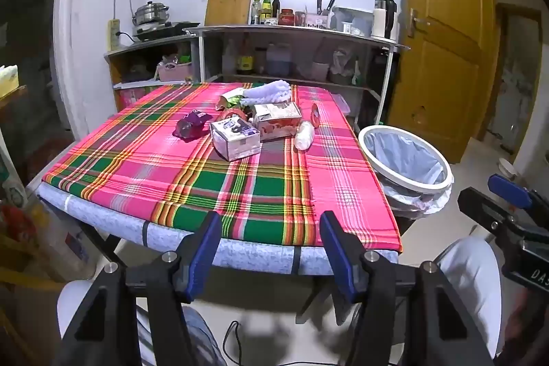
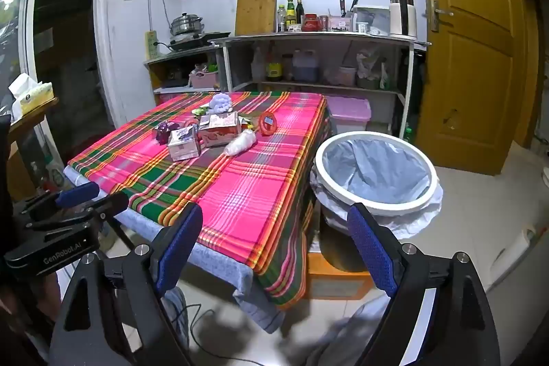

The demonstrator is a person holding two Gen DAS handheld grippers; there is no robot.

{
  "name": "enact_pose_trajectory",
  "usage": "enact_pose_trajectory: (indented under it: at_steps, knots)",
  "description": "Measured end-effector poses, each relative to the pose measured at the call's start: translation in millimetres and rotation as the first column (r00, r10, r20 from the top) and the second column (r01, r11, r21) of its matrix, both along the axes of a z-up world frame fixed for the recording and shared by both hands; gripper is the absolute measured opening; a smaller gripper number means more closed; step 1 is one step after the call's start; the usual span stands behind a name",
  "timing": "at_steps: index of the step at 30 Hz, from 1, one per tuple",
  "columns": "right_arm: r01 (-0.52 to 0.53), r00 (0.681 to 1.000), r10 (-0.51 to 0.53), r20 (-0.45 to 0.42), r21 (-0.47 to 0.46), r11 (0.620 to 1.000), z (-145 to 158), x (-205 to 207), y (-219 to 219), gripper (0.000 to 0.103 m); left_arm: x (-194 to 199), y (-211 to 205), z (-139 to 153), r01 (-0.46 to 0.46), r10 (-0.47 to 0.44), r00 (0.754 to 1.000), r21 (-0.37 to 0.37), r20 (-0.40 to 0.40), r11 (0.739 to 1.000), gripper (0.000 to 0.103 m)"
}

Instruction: Collect trash

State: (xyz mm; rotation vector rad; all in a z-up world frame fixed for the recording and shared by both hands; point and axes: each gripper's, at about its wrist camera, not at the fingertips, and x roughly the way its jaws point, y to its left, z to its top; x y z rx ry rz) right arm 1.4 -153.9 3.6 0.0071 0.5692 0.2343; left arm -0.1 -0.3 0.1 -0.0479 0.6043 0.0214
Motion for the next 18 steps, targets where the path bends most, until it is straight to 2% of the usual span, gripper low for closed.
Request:
enact_pose_trajectory:
  at_steps: [18]
  knots:
    - [-0.002,1.000,0.002,-0.001,0.000,1.000,-1.0,-1.3,3.1,0.087,0.3,-0.8,0.0,0.000,0.000,1.000,-0.002,-0.007,1.000,0.059]
